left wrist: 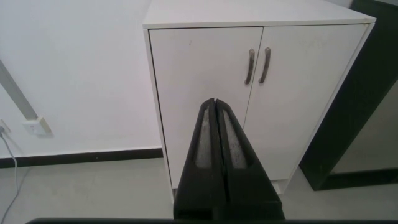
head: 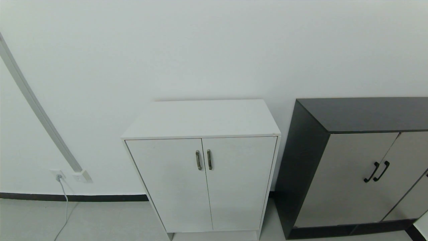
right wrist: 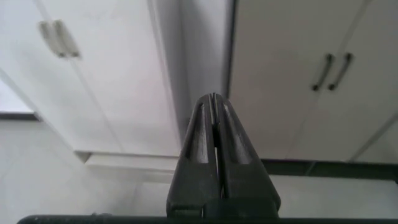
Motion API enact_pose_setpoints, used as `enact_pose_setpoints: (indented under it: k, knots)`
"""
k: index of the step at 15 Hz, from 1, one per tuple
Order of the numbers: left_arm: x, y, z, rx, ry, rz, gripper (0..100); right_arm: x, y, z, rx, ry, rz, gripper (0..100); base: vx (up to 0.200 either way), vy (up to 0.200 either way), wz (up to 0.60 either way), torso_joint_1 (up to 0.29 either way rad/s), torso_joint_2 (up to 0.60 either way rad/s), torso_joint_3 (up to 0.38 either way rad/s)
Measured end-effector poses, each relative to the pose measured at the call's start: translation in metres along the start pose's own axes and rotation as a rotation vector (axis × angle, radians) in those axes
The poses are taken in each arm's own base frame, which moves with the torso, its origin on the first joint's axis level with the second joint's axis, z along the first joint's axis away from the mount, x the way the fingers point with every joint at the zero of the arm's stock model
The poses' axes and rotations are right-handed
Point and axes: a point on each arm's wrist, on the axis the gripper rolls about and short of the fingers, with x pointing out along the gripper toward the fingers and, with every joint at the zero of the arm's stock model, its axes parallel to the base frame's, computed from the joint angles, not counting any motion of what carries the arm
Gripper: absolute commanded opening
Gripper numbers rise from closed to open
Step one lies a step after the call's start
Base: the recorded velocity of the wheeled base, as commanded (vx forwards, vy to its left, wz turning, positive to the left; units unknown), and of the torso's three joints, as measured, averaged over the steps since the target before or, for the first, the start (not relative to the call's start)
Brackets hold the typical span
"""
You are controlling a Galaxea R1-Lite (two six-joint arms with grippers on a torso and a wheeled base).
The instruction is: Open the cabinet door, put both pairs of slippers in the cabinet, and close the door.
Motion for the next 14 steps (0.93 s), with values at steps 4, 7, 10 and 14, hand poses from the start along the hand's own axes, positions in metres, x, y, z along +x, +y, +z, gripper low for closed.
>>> enact_pose_setpoints:
  k: [4,7,10,14]
  knots:
    - [0.0000,0.0000,0.0000,0.002,0.000,0.000,0,-0.0058,-0.0002,-0.0017,0.055,-0.083,-0.041,0,0.000,0.000,0.00,0.000,0.00,0.000]
    - [0.0000,0.0000,0.0000,0.002,0.000,0.000,0,-0.0069,-0.0001,-0.0022,0.051,-0.099,-0.039,0,0.000,0.000,0.00,0.000,0.00,0.000]
    - [0.0000,0.0000,0.0000,0.002,0.000,0.001,0,-0.0073,-0.0001,-0.0023,0.046,-0.104,-0.038,0,0.000,0.000,0.00,0.000,0.00,0.000]
    - [0.0000,0.0000,0.0000,0.002,0.000,0.000,0,-0.0074,0.0000,-0.0024,0.044,-0.105,-0.036,0,0.000,0.000,0.00,0.000,0.00,0.000]
